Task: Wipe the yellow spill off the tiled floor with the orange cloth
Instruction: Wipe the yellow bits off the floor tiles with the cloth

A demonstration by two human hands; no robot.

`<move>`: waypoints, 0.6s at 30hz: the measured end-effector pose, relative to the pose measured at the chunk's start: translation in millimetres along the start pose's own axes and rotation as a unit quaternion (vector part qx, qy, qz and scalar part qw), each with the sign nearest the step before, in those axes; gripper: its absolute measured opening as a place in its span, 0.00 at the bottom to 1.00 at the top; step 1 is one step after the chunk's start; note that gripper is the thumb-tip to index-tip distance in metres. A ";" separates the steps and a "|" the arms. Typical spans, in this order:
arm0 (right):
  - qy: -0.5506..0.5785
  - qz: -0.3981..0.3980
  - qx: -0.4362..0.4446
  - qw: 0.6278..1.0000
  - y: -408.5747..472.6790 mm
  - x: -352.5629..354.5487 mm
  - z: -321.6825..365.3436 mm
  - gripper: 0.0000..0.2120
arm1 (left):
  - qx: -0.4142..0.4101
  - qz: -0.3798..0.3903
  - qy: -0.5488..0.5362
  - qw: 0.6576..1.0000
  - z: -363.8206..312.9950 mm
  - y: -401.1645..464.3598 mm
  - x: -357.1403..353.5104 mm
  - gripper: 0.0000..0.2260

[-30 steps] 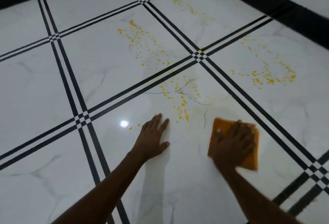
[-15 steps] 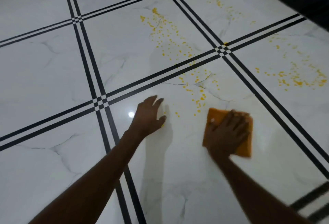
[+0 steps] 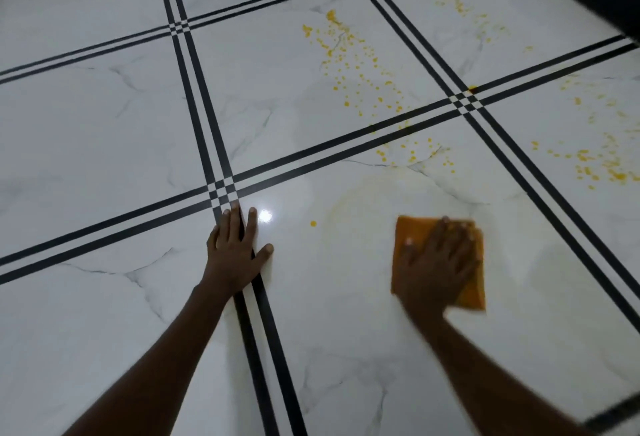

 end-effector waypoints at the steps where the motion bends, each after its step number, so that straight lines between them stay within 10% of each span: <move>1: -0.002 0.024 0.009 1.000 -40.1 -2.9 12.0 0.38 | 0.007 0.003 0.005 1.000 1.6 -1.5 0.0 0.41; 4: 0.015 0.112 0.213 0.971 -117.3 -28.0 79.7 0.39 | 0.014 0.012 0.007 1.000 7.0 -3.7 1.4 0.39; 8: -0.032 0.196 0.502 0.842 -45.2 -75.0 159.2 0.36 | -0.006 0.009 0.003 1.000 4.0 -1.8 -4.1 0.36; 15: 0.002 0.045 0.147 0.988 31.2 -34.9 92.1 0.35 | -0.001 -0.006 -0.006 1.000 6.8 -3.2 -6.7 0.37; 18: -0.006 0.108 0.234 0.966 -80.7 -38.9 102.9 0.37 | -0.006 -0.002 -0.012 1.000 6.6 -1.9 -8.3 0.36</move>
Point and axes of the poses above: each hand's wrist, its own y-axis towards the middle knuckle, its own x-axis out of the back of the hand, z = x × y, the point moved 9 cm from there along y, towards the middle knuckle, and after that the axes turned 9 degrees about y, right-handed, at the moved point
